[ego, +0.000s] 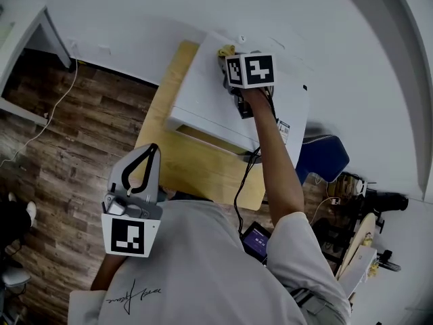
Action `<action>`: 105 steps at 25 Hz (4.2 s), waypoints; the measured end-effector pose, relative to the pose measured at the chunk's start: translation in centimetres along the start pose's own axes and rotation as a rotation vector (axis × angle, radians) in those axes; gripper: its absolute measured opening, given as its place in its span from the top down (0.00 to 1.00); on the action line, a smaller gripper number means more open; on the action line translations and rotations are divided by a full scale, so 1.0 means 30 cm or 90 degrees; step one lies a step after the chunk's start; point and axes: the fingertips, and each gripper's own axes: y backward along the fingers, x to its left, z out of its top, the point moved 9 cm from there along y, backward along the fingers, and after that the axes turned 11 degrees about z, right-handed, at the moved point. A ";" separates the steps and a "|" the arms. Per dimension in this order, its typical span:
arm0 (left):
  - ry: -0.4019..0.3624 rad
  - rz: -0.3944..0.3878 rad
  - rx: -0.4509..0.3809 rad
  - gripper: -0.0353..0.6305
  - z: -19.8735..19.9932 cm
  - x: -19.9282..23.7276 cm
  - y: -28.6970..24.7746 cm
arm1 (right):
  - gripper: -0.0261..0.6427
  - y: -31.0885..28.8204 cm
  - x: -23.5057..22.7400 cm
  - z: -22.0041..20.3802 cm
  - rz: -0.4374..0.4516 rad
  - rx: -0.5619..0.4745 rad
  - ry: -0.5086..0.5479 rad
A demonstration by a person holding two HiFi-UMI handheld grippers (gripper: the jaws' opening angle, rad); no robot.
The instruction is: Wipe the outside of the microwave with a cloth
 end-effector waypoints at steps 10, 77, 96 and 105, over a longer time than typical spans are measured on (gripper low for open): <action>0.016 0.031 0.016 0.96 -0.010 0.029 0.031 | 0.78 -0.067 0.153 0.073 0.105 -0.021 0.054; -0.011 -0.155 0.048 0.96 -0.035 -0.178 -0.107 | 0.78 0.501 -0.351 -0.577 -0.262 0.089 -0.048; -0.002 -0.125 0.059 0.96 -0.059 -0.098 -0.100 | 0.78 0.297 -0.157 -0.349 -0.138 0.076 0.014; 0.001 -0.083 0.057 0.96 -0.052 -0.038 -0.079 | 0.78 0.166 -0.018 -0.211 -0.071 0.056 0.064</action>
